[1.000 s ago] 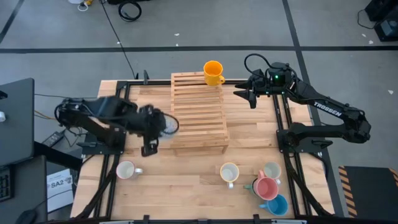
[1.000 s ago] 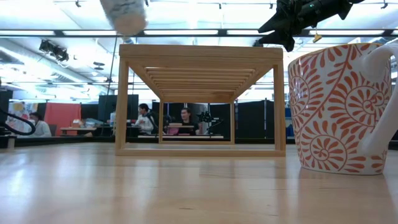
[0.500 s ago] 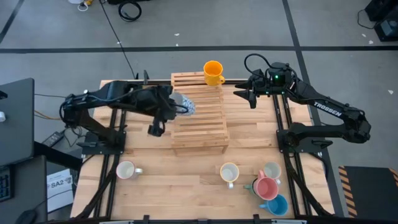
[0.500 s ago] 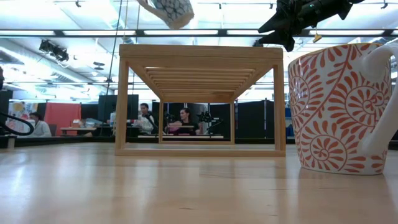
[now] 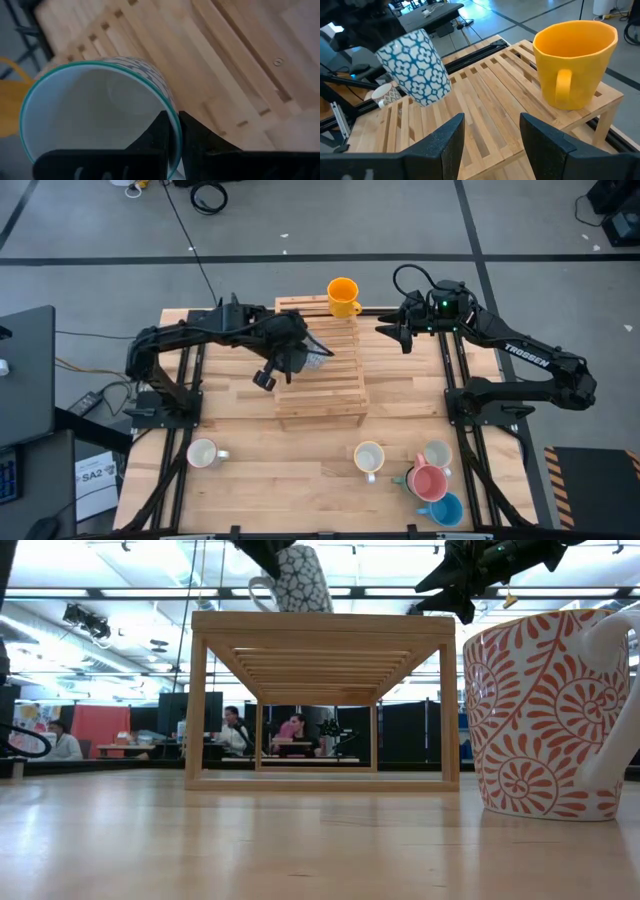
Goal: Place coffee mugs
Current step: Put the left blue cup on the shelf
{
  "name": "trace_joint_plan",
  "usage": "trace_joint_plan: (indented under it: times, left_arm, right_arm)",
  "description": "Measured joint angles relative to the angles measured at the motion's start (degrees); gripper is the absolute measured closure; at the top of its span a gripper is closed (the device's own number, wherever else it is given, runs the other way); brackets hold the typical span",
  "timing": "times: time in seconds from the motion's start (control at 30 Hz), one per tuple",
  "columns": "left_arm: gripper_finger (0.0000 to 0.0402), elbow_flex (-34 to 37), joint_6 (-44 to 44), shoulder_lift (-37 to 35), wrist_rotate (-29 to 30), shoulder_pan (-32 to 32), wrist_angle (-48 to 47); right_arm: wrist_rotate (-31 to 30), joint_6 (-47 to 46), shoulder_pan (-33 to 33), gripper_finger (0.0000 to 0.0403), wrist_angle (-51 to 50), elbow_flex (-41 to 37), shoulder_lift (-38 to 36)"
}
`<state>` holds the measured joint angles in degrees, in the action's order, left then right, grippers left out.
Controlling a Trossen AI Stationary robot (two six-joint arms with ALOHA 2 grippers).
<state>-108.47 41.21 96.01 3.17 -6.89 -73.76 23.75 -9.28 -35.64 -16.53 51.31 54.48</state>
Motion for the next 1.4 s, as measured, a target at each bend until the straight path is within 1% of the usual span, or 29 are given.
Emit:
trace_joint_plan:
  times: [0.23,0.6,0.8,1.1,1.4]
  left_arm:
    - [0.0373,0.0,-0.28,0.0,-0.36,-1.17,-3.95]
    - [0.0366,0.0,-3.72,0.98,-0.47,-0.62,-6.27]
    - [0.0366,0.0,-6.1,1.29,-0.63,-0.58,-6.8]
    - [0.0366,0.0,-6.1,1.29,-0.54,-0.6,-6.62]
    - [0.0346,0.0,-6.08,1.29,-0.43,-0.6,-6.26]
  right_arm:
    - [0.0,0.0,0.0,0.0206,0.0,-0.02,0.0]
    - [0.0,0.22,0.0,0.0206,-0.16,0.0,0.0]
    - [0.01,0.24,0.0,0.0206,-0.33,-0.02,0.0]
    - [0.0,0.25,-0.02,0.0206,-0.33,0.0,0.0]
    - [0.01,0.24,-0.01,0.0206,-0.34,-0.02,0.0]
